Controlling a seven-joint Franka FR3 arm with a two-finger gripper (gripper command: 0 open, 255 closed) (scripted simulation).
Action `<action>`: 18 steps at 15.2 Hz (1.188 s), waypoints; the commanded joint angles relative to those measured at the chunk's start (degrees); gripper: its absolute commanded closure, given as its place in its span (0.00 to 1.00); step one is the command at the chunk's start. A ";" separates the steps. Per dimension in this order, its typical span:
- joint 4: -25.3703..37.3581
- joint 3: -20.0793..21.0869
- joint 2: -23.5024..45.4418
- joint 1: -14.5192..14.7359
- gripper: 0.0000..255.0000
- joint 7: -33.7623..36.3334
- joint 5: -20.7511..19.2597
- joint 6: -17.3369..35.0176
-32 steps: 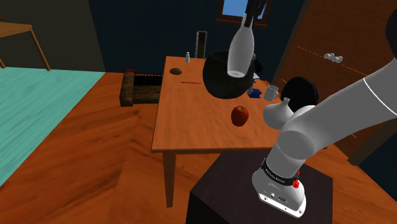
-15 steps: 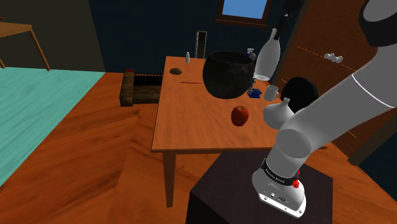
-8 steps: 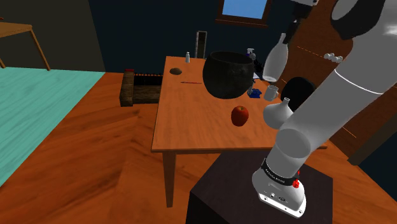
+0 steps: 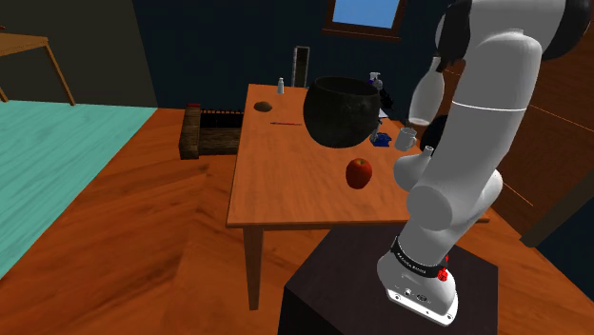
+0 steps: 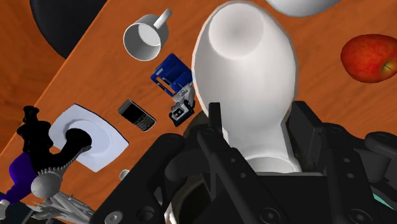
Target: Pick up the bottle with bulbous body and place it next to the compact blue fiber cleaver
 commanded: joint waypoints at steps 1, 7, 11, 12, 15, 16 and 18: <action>-0.88 0.01 0.88 -0.92 1.00 -1.36 0.87 1.27; -7.59 -0.10 -1.39 1.50 1.00 -0.77 -1.13 6.80; -11.52 -0.07 -2.41 2.53 1.00 -0.58 -1.97 10.23; -12.44 -0.06 -2.60 2.72 1.00 -0.56 -2.11 11.06; -15.09 0.00 -3.02 3.20 1.00 -0.59 -2.42 13.49; -15.93 0.02 -3.11 3.32 1.00 -0.62 -2.48 14.28; -17.56 0.07 -3.23 3.52 1.00 -0.73 -2.52 15.85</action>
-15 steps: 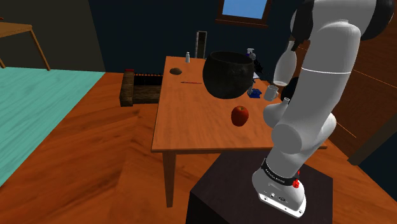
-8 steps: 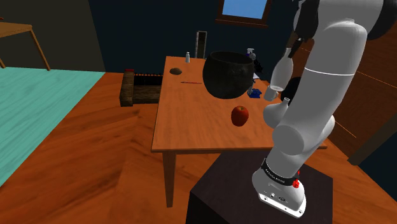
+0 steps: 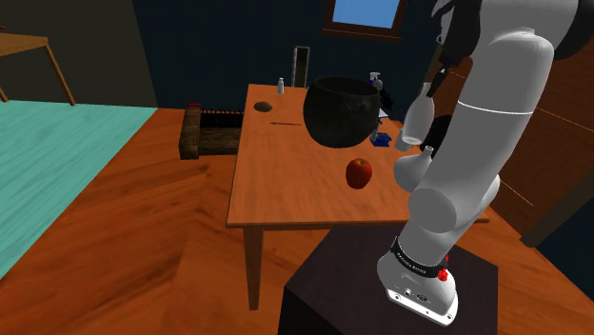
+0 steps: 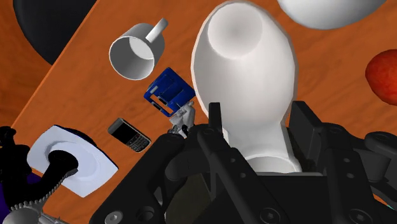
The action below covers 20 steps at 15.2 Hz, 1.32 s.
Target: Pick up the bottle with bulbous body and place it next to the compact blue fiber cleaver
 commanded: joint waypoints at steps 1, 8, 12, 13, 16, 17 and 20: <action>-1.57 0.03 -0.06 0.12 1.00 -0.21 0.02 1.58; -6.59 0.30 0.43 0.27 1.00 -1.13 0.75 6.76; -9.10 0.55 1.18 0.10 1.00 -1.95 1.65 9.56; -9.69 0.63 1.42 0.03 1.00 -2.19 1.93 10.25; -11.37 0.92 2.24 -0.25 1.00 -2.99 2.87 12.26; -11.90 1.04 2.55 -0.37 1.00 -3.28 3.23 12.92; -13.40 1.45 3.56 -0.78 1.00 -4.21 4.40 14.85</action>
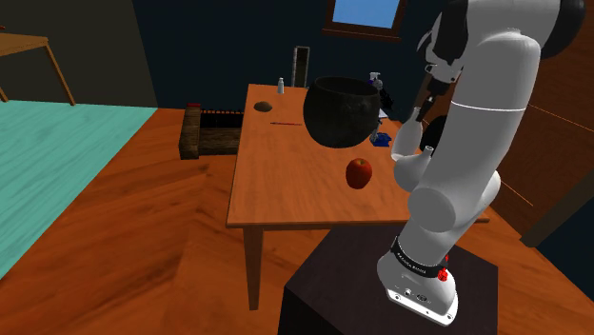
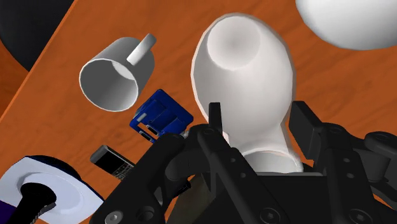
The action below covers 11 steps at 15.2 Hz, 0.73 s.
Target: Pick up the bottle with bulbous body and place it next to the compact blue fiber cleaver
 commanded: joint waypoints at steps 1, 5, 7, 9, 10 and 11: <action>-0.91 0.21 0.46 -0.17 1.00 -0.48 0.59 1.15; -0.91 0.21 0.46 -0.17 1.00 -0.47 0.59 1.15; -0.91 0.22 0.46 -0.17 1.00 -0.47 0.59 1.15; -0.91 0.22 0.46 -0.17 0.00 -0.47 0.59 1.15; -0.91 0.22 0.46 -0.17 0.00 -0.48 0.59 1.15; -0.91 0.21 0.46 -0.17 0.00 -0.48 0.58 1.15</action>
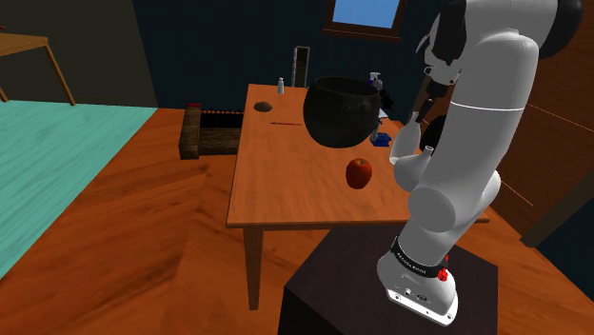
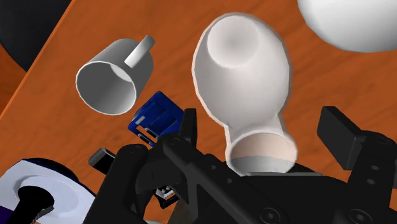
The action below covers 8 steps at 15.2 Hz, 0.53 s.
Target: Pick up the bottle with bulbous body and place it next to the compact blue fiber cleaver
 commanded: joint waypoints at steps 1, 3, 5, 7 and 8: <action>0.00 0.00 0.00 0.00 0.00 0.00 0.00 0.00; 0.00 0.00 0.00 0.00 0.00 0.00 0.00 0.00; 2.40 -0.81 -1.78 0.60 0.00 1.33 -2.01 -3.20; 4.85 -1.32 -3.04 0.90 0.00 2.29 -3.43 -6.20; 4.85 -1.32 -3.05 0.90 0.00 2.29 -3.43 -6.20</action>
